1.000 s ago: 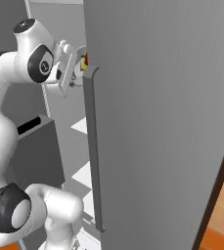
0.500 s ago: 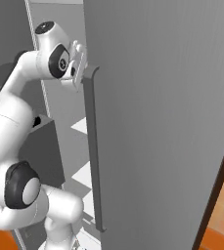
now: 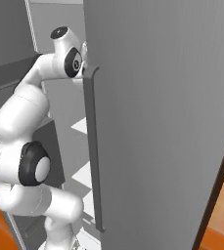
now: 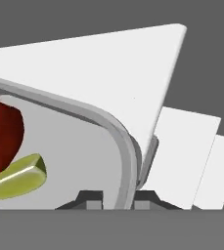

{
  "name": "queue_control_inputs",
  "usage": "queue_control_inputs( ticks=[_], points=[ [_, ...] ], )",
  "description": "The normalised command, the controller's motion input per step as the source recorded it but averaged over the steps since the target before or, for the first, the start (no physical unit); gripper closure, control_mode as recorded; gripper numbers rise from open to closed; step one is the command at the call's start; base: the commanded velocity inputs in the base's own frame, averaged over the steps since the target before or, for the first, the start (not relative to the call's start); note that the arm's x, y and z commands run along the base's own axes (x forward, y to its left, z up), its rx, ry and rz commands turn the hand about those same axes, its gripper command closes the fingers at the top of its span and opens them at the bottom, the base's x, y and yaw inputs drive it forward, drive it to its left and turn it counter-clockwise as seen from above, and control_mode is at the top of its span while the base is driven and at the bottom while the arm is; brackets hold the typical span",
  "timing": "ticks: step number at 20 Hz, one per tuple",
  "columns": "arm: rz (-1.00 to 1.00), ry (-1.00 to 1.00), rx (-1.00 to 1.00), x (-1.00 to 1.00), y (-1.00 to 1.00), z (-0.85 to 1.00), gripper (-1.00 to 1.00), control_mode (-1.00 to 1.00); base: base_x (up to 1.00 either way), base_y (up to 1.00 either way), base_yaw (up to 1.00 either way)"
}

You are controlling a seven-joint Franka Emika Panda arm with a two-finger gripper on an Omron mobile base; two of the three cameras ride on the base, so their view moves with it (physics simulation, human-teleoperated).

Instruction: Take the meat container that has the steak and place it on the second highest rack of the freezer. Then take the vegetable container that has the lemon wedge and bell pepper and place it on the highest rack of the freezer.

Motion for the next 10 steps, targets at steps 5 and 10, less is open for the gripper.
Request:
queue_control_inputs(
  ticks=[5,10],
  points=[
    [0.00,0.01,0.00,0.73,-0.13,0.00,1.00,-1.00,0.00,0.00,0.00],
    [0.00,0.02,0.00,0.56,-0.12,0.00,1.00,-1.00,0.00,0.00,0.00]
  ],
)
